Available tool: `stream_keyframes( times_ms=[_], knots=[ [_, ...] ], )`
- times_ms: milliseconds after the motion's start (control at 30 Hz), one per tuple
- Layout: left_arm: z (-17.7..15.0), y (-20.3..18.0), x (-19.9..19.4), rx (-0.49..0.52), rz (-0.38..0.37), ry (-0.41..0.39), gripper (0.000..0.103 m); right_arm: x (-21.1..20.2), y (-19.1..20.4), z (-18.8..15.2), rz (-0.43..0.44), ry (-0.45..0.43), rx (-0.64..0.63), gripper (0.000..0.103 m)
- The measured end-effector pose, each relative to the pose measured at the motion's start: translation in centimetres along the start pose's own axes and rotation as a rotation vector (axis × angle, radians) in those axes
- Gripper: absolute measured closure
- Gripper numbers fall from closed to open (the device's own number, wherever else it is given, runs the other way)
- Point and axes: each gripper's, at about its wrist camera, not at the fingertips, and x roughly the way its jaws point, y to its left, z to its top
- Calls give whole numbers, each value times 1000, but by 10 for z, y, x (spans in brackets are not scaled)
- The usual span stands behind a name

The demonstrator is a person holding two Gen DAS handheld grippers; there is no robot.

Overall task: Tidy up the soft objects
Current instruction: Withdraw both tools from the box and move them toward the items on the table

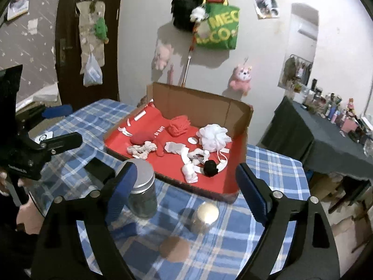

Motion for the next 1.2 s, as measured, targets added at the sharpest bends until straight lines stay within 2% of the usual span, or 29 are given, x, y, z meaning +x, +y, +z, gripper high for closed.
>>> stream_keyframes(
  times_ms=[167,333,533,700,800,1000,1200],
  knots=[
    [-16,-15,-23,-39,4,-37,0,-26,4,-27,31,-50,53,14],
    [-38,-28,-35,-76,5,-58,0,-40,5,-57,3,-68,108,13],
    [-65,-41,-34,-111,5,-36,0,-38,9,-92,-63,-63,142,13],
    [-88,-51,-23,-120,13,4,0,-27,12,-122,-103,-44,154,13],
    [-102,-56,-14,-111,43,26,0,-15,16,-137,-131,-17,143,13],
    [-127,-61,5,-109,54,92,0,7,19,-160,-126,49,143,13],
    [-140,-65,19,-98,60,144,0,20,13,-168,-106,82,172,13]
  ],
)
